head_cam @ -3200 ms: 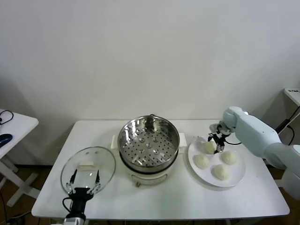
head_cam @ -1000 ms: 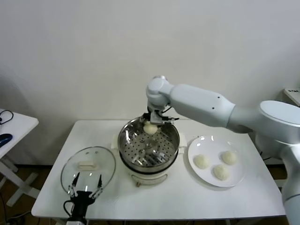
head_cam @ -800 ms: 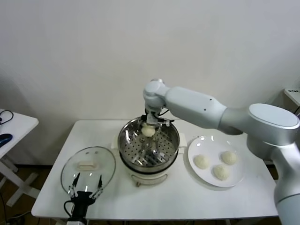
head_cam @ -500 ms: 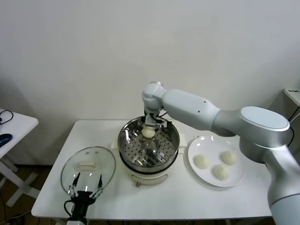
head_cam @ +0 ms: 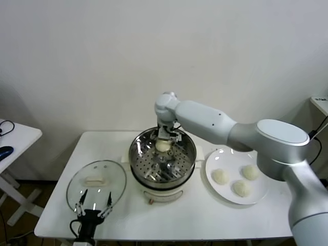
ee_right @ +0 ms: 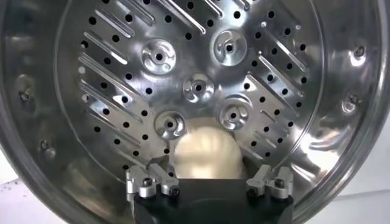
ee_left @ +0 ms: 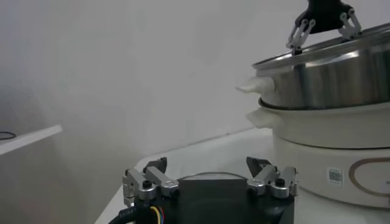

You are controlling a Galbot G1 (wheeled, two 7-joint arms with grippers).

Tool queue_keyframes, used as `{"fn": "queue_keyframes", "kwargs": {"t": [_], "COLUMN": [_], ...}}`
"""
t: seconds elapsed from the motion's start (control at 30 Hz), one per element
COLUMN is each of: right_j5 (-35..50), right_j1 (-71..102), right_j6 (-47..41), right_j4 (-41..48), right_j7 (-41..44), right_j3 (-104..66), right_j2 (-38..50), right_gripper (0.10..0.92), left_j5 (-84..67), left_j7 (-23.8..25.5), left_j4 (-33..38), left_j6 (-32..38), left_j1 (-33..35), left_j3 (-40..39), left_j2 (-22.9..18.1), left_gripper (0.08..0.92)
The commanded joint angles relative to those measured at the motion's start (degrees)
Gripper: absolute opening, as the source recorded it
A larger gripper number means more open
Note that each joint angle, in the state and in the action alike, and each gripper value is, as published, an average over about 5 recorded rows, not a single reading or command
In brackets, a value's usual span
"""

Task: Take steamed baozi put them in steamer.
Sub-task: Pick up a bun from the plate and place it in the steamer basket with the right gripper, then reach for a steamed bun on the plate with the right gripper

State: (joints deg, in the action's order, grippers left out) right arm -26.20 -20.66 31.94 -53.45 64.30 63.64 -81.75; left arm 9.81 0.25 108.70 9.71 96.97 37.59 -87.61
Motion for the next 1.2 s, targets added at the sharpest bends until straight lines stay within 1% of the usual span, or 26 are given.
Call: {"fn": "queue_keyframes", "kwargs": {"t": [0.03,0.2,0.3,0.4,0.47,0.53,0.63,0.73,0.83,0.93,1.1,1.2], "right_j5": [-0.15,2.05,5.26,10.35,16.40,24.89,35.30,39.64,41.52,44.10,49.35,48.28], "right_j1": [0.13,-1.79,-4.86,-9.22,-13.19,-18.10,-23.25,-24.84,-25.43,-25.20,-19.97,-15.21], "right_j6": [0.21,0.96,0.87,-0.41,-3.62,-8.68,-14.88,-18.30,-21.49,-25.74,-35.29,-38.37], "right_j4": [0.49,-2.20,-6.69,-12.17,-15.40,-18.08,-19.99,-20.17,-21.16,-23.39,-26.98,-27.33], "right_j7": [0.10,1.84,3.24,4.67,5.40,5.66,5.16,4.65,4.44,1.33,-10.23,-13.25], "right_j3": [0.00,-0.19,0.72,2.23,4.36,8.18,13.19,14.47,16.36,19.69,21.11,19.89], "right_j2": [-0.27,1.72,4.72,8.94,12.51,16.50,21.87,26.73,31.96,38.10,47.28,49.87], "right_gripper": [0.822,0.823,0.823,0.823,0.823,0.823,0.823,0.823,0.823,0.823,0.823,0.823], "left_j5": [-0.11,-0.26,-0.27,-0.20,-0.14,-0.10,-0.17,-0.34,-0.42,-0.43,-0.35,-0.65], "left_j7": [0.00,0.00,0.03,0.08,0.10,0.11,0.12,0.12,0.12,0.11,0.14,0.55], "left_j4": [0.06,0.05,0.20,0.38,0.46,0.46,0.32,0.19,0.31,0.55,0.62,0.53], "left_j6": [0.06,0.12,0.03,-0.17,-0.33,-0.44,-0.47,-0.37,-0.25,-0.19,-0.15,0.08], "left_j1": [0.08,0.18,0.10,-0.13,-0.30,-0.47,-0.66,-0.63,-0.41,-0.31,-0.22,-0.23], "left_j3": [-0.01,0.08,0.08,0.03,-0.04,-0.14,-0.29,-0.49,-0.73,-0.81,-1.01,-1.16], "left_j2": [-0.06,-0.01,0.11,0.20,0.25,0.34,0.55,0.70,0.80,0.79,0.84,0.76], "left_gripper": [0.823,0.823,0.823,0.823,0.823,0.823,0.823,0.823,0.823,0.823,0.823,0.823]}}
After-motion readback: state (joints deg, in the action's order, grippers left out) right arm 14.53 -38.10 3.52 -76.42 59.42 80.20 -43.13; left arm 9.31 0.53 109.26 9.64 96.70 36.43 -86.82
